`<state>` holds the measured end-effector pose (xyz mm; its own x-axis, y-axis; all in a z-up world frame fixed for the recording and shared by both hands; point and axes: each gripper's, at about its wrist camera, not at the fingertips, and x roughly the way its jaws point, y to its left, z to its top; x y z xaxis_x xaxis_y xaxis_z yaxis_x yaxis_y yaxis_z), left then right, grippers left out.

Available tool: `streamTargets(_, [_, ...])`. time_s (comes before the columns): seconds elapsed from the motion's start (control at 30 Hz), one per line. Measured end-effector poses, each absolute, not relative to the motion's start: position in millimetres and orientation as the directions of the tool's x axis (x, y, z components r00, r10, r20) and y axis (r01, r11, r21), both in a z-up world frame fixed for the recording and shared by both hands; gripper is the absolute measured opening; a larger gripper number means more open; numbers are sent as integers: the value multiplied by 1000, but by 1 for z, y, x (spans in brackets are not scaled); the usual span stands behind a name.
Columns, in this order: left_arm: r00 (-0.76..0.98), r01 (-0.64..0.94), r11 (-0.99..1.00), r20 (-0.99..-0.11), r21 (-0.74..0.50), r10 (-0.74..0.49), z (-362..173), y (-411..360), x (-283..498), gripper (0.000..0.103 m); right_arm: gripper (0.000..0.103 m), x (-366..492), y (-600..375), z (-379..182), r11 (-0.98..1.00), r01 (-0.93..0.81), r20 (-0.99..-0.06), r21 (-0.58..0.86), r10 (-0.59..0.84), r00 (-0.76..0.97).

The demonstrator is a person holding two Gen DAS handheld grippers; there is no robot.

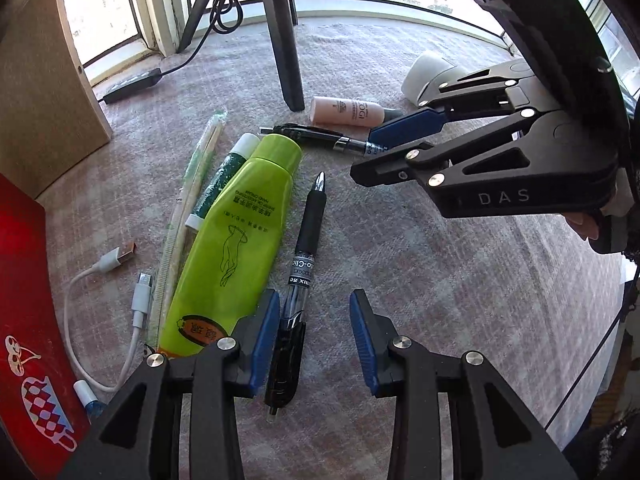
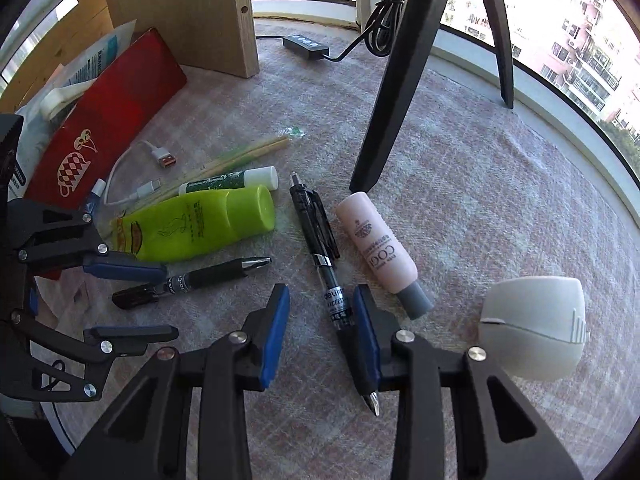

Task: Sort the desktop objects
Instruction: 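Grasp a black pen with the left gripper while the right grasps another black pen, then carry both pens to the red box and open both grippers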

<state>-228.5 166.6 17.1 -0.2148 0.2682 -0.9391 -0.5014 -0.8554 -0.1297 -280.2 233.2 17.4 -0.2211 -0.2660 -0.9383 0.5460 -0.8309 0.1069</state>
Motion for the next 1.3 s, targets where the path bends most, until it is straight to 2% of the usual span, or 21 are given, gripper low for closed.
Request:
streamTargets(0.07, [-228, -506, -857, -942, -100, 245, 17, 170, -228, 27, 21, -278, 234, 17, -832, 546, -943, 101, -255, -215])
streamTargets(0.1, [-229, -499, -861, -943, -98, 240, 17, 170, -229, 17, 16, -279, 235, 18, -837, 537, -944, 105, -254, -212])
streamTargets(0.13, [-223, -491, -865, -944, -107, 244, 17, 170, -231, 11, 15, -280, 237, 18, -843, 525, -944, 115, -257, -206])
streamTargets(0.2, [-209, -477, -869, -943, -133, 259, 17, 170, -233, 10, 12, -281, 243, 18, -857, 491, -942, 157, -279, -185])
streamTargets(0.43, [-241, -466, -871, -924, -157, 296, 31, 172, -214, 10, 12, -263, 267, 22, -897, 373, -925, 239, -327, -194])
streamTargets(0.77, [-322, -427, -888, -890, -169, 324, 79, 150, -166, 10, 12, -200, 293, 71, -915, 227, -867, 333, -391, -307])
streamTargets(1.0, [-376, -400, -902, -869, -161, 322, 105, 121, -126, 10, 12, -161, 280, 111, -911, 216, -836, 350, -408, -366])
streamTargets(1.3, [-465, -311, -944, -848, -113, 255, 143, 44, -91, 10, 12, -139, 218, 169, -879, 310, -775, 363, -470, -423])
